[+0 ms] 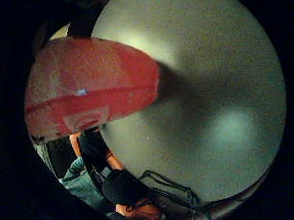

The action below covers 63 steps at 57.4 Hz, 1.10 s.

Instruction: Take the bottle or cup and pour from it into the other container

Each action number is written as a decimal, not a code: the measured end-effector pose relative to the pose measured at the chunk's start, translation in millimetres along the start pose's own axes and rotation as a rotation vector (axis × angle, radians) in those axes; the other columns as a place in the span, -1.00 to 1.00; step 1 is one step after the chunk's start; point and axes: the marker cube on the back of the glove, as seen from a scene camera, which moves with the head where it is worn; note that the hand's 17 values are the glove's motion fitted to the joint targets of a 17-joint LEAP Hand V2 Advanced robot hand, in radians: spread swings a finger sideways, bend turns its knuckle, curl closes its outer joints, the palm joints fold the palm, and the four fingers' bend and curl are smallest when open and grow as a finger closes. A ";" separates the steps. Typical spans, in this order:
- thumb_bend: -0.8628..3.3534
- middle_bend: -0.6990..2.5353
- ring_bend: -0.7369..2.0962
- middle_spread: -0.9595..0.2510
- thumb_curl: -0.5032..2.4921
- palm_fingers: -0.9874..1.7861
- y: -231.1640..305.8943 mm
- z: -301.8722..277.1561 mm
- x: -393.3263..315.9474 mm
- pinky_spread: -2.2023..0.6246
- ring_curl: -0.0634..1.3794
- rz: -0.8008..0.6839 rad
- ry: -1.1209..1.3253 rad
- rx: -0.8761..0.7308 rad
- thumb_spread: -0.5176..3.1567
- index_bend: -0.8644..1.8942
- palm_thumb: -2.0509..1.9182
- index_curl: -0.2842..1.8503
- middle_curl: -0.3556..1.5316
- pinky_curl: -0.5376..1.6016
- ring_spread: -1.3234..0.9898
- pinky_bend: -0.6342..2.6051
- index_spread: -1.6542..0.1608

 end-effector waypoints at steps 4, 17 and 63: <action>-0.58 -0.37 -0.23 0.29 -0.39 0.21 -3.1 4.3 -3.4 0.65 -0.53 0.003 0.014 0.034 -0.30 -0.19 0.49 -0.42 -0.28 -0.24 0.00 -0.46 0.39; -0.59 -0.34 -0.19 0.34 -0.31 0.38 -1.9 23.7 -11.3 0.57 -0.43 0.050 0.073 0.110 -0.42 -0.21 0.56 -0.35 -0.21 -0.25 -0.05 -0.51 0.49; -0.61 -0.41 -0.27 0.37 -0.20 0.49 -8.7 115.5 -212.0 0.48 -0.34 0.150 1.640 -0.064 -0.58 -0.26 0.57 -0.33 -0.12 -0.19 -0.05 -0.49 0.57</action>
